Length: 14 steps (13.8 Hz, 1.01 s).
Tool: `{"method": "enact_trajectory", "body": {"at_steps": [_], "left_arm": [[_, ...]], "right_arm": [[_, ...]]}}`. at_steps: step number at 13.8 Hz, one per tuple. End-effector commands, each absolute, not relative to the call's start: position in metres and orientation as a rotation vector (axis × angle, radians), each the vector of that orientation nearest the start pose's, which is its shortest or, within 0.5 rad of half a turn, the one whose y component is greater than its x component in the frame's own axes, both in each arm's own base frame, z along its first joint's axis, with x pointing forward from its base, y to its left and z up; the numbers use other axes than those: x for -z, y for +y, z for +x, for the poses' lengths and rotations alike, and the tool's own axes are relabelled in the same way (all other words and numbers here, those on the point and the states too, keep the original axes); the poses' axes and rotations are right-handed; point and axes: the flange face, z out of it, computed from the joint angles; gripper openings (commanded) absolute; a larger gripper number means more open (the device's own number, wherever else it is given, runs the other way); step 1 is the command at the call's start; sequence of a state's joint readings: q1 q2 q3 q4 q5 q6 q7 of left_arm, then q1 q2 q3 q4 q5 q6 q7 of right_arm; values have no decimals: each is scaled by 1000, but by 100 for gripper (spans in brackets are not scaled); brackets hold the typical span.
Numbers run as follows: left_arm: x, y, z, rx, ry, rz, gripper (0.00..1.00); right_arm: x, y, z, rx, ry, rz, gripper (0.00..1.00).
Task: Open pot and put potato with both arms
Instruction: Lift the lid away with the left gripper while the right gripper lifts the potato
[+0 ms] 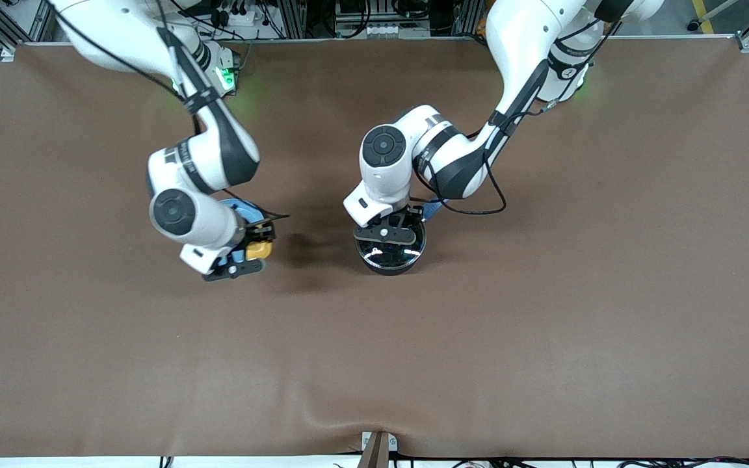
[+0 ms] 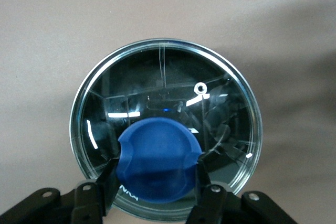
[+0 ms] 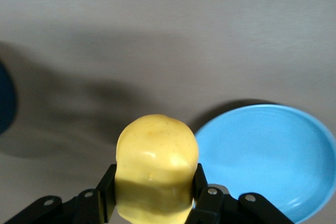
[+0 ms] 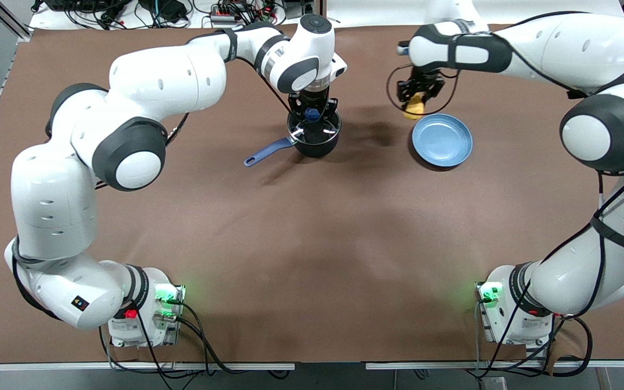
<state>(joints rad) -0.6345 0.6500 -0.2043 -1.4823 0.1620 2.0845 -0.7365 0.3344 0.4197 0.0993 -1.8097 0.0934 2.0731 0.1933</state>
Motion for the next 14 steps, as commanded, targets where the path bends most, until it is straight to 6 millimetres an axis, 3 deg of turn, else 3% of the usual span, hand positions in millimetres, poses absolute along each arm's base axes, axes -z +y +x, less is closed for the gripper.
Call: {"method": "enact_trajectory", "body": {"at_steps": [1, 4, 6, 8, 10, 12, 14], "left_arm": [[-340, -503, 499, 63, 201, -3120, 0], [-397, -489, 499, 59, 156, -3152, 0], [-427, -445, 519, 30, 170, -3117, 0], [-444, -392, 543, -28, 138, -3080, 0], [-440, -337, 561, -92, 80, -3050, 0], [-423, -270, 582, -149, 67, -3033, 0], [-397, -201, 600, -211, 82, -3032, 0]], "right_arm": [[-317, 294, 561, -258, -255, -3047, 10], [-325, 318, 554, -251, -259, -3008, 9], [-328, 332, 548, -253, -229, -2978, 8], [-333, 353, 541, -248, -194, -2964, 7], [-344, 389, 526, -220, -144, -2961, 7], [-358, 432, 508, -163, -134, -2944, 6], [-359, 469, 496, -128, -168, -2938, 5]]}}
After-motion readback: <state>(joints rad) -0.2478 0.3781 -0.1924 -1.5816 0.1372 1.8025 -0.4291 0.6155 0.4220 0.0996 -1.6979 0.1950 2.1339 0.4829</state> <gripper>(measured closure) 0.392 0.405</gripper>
